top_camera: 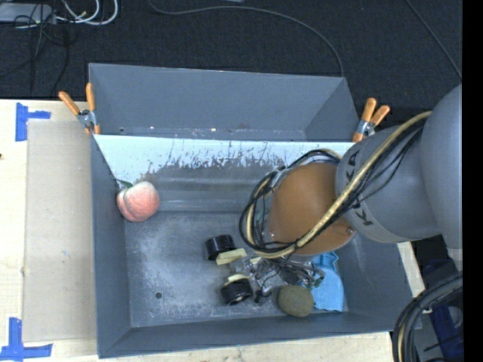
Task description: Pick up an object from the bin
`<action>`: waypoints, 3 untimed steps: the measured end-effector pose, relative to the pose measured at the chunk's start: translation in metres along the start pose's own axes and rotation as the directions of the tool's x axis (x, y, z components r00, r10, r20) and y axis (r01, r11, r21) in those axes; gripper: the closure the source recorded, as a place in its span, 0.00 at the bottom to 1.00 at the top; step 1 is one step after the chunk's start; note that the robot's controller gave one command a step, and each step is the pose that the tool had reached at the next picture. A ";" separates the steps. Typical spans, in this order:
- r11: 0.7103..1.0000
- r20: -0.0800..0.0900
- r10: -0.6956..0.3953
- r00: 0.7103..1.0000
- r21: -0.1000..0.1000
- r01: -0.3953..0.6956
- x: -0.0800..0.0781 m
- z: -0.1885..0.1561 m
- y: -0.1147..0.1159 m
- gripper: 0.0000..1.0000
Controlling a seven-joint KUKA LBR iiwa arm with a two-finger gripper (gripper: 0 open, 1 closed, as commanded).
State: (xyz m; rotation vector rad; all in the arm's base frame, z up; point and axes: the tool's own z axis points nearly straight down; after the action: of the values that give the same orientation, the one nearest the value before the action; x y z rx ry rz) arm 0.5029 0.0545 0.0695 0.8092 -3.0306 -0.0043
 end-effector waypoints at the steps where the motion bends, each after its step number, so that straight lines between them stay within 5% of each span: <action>1: 1.000 0.000 0.000 1.000 0.000 0.000 0.000 0.000 0.000 1.00; 3: 1.000 -0.003 0.001 1.000 -0.001 -0.001 0.001 -0.018 0.001 1.00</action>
Offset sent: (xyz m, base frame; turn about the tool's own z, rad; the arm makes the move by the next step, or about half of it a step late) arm 0.0000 -0.0001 0.0406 0.0000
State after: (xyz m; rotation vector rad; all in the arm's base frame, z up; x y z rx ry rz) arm 0.5015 0.0547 0.0880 0.8072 -3.0273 -0.0052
